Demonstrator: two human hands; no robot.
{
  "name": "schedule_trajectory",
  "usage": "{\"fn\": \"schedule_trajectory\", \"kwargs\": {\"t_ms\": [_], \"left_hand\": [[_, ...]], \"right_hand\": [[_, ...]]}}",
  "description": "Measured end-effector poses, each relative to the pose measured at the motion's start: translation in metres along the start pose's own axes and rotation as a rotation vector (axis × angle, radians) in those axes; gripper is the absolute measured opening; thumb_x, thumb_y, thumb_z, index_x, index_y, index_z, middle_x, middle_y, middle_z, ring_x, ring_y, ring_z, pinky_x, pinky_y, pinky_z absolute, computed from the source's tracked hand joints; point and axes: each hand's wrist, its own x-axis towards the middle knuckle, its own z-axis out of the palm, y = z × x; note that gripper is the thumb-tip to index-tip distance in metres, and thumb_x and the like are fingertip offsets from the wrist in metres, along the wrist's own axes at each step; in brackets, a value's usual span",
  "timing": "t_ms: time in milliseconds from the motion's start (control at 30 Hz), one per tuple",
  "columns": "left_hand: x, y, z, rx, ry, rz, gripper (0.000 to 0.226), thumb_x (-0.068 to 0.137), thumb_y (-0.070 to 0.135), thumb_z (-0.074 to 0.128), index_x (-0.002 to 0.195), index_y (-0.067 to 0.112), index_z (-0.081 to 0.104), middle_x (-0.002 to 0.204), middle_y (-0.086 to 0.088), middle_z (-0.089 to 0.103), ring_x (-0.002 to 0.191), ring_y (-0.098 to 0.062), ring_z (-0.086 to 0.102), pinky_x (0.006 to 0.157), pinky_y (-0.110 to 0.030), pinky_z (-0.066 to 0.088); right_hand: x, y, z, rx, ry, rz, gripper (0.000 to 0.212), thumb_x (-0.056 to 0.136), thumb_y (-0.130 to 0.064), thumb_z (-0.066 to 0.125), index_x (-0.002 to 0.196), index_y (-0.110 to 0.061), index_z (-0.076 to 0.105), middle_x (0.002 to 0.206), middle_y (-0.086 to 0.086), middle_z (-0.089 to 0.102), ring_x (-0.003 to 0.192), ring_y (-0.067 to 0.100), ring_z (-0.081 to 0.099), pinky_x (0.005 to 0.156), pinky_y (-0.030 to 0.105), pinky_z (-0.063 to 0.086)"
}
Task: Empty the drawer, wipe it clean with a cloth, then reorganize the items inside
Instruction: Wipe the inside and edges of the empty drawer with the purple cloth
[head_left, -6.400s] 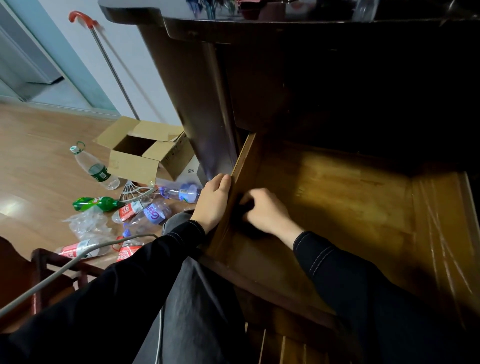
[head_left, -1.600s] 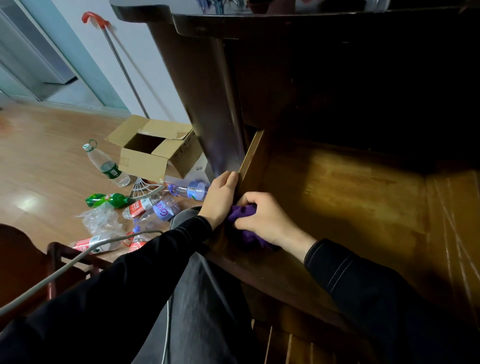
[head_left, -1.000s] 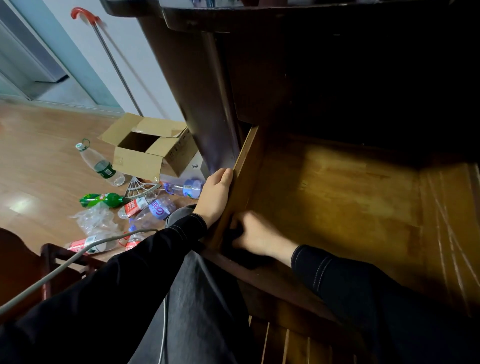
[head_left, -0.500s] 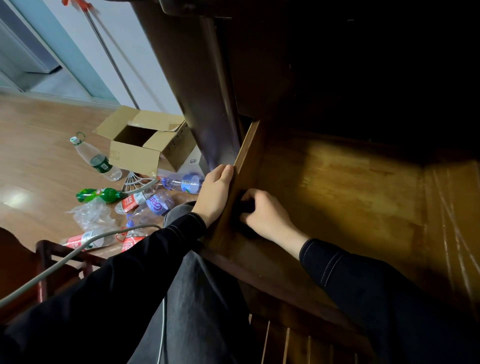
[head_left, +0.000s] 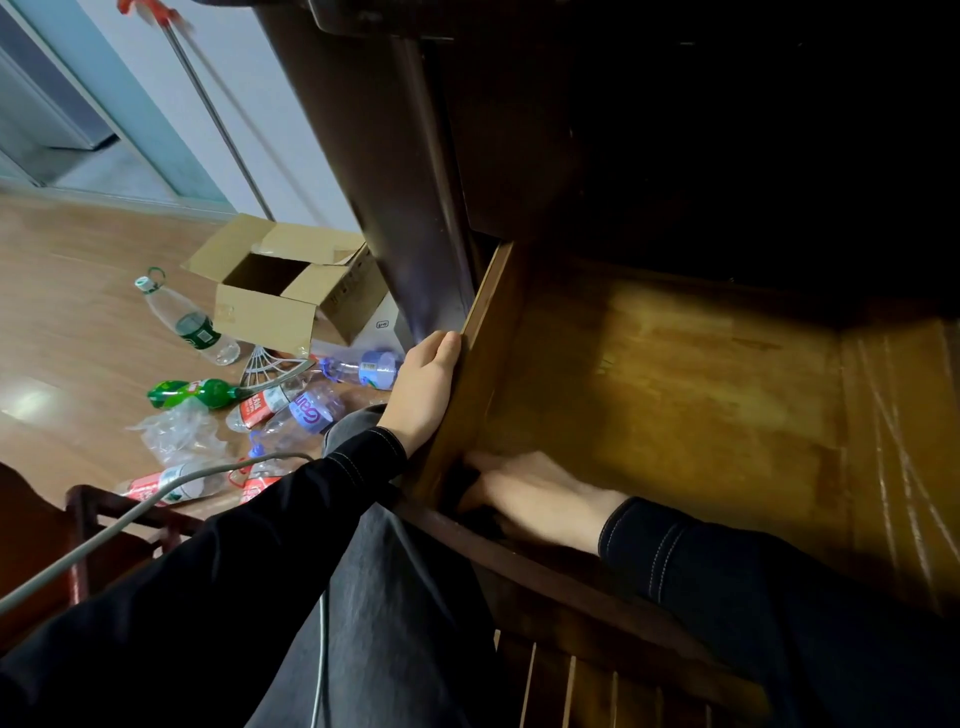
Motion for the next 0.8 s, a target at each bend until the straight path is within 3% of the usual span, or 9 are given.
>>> {"fn": "schedule_trajectory", "kwargs": {"t_ms": [100,233,367,467,667,800], "left_hand": [[0.002,-0.001,0.000,0.000,0.023,0.012,0.040,0.108,0.035,0.035,0.110,0.005,0.062,0.112,-0.021,0.066,0.109,-0.034,0.062,0.103,-0.052,0.046],[0.001,-0.001,-0.001,0.008,0.007,0.018,0.035,0.109,0.035,0.034,0.110,0.013,0.061,0.113,-0.015,0.066,0.107,-0.029,0.062,0.103,-0.049,0.046],[0.002,-0.001,0.000,0.023,-0.002,0.002,0.040,0.109,0.038,0.030,0.114,0.013,0.061,0.112,-0.012,0.067,0.107,-0.025,0.063,0.105,-0.050,0.046],[0.001,-0.001,0.000,0.016,0.001,0.003,0.042,0.109,0.038,0.031,0.115,0.010,0.061,0.111,-0.013,0.067,0.106,-0.027,0.063,0.104,-0.052,0.046],[0.001,-0.001,0.000,0.008,0.000,0.018,0.036,0.109,0.035,0.033,0.110,0.012,0.060,0.115,-0.016,0.066,0.109,-0.029,0.061,0.104,-0.050,0.045],[0.000,0.000,-0.001,0.020,-0.010,0.016,0.036,0.109,0.036,0.031,0.115,0.014,0.060,0.116,-0.012,0.066,0.110,-0.026,0.062,0.104,-0.045,0.045]], "right_hand": [[0.006,0.001,-0.008,-0.148,0.072,0.042,0.033,0.101,-0.011,0.048,0.130,-0.016,0.062,0.132,0.013,0.053,0.112,0.036,0.058,0.089,0.046,0.050],[0.006,0.009,-0.023,-0.277,0.145,0.178,0.041,0.097,-0.007,0.047,0.131,-0.024,0.064,0.140,0.015,0.042,0.107,0.037,0.058,0.079,0.044,0.049],[0.003,-0.003,-0.002,-0.207,0.023,-0.012,0.024,0.100,-0.016,0.050,0.121,-0.011,0.062,0.126,0.018,0.052,0.104,0.039,0.059,0.084,0.049,0.052],[0.004,0.000,0.002,-0.246,0.024,-0.091,0.026,0.103,-0.019,0.049,0.121,-0.009,0.064,0.125,0.016,0.049,0.106,0.035,0.056,0.083,0.048,0.050],[0.012,0.003,-0.016,-0.321,0.081,0.114,0.035,0.102,-0.014,0.044,0.129,-0.022,0.065,0.146,0.018,0.040,0.111,0.037,0.054,0.078,0.041,0.047],[0.009,0.009,-0.025,-0.346,0.129,0.225,0.035,0.103,-0.017,0.041,0.130,-0.019,0.063,0.146,0.020,0.037,0.111,0.038,0.053,0.074,0.041,0.044]]}}
